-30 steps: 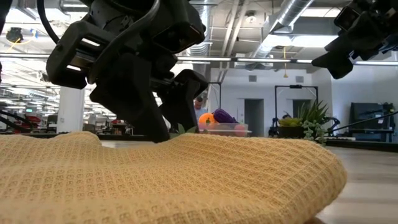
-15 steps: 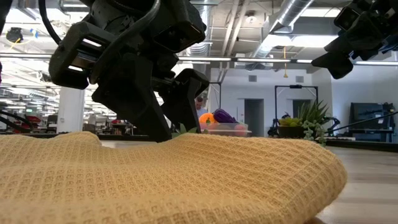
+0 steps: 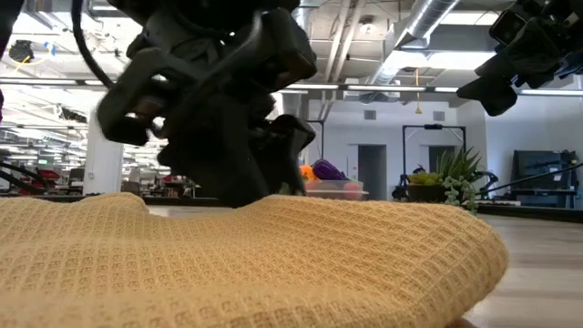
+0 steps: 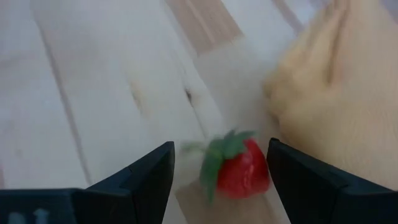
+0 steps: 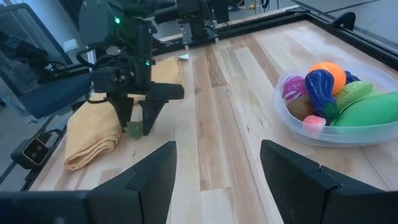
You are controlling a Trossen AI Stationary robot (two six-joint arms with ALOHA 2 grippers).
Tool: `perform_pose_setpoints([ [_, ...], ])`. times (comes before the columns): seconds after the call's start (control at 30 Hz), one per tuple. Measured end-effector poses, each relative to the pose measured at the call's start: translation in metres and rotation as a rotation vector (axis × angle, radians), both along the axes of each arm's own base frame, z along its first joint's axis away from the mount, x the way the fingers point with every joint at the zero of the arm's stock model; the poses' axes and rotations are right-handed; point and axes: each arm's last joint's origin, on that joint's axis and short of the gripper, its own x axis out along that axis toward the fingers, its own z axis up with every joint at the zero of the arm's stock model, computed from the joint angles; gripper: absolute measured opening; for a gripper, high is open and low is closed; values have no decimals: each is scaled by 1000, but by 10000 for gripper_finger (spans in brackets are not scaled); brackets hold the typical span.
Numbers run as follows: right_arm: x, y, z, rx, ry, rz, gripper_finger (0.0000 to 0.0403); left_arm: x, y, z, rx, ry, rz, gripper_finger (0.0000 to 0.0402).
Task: Pick and placing Produce into tupperware
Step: Put the strawberry in the transparent bin
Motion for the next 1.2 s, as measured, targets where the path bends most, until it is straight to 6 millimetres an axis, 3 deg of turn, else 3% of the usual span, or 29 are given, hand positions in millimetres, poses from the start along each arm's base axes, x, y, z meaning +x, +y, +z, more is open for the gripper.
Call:
perform_pose_setpoints([
  [0.57,0,0,0,0,1,-2,256,3,0,-3,-19,-12,16,242],
  [1.2,0,0,0,0,1,-2,256,3,0,-3,-36,-4,35,145],
])
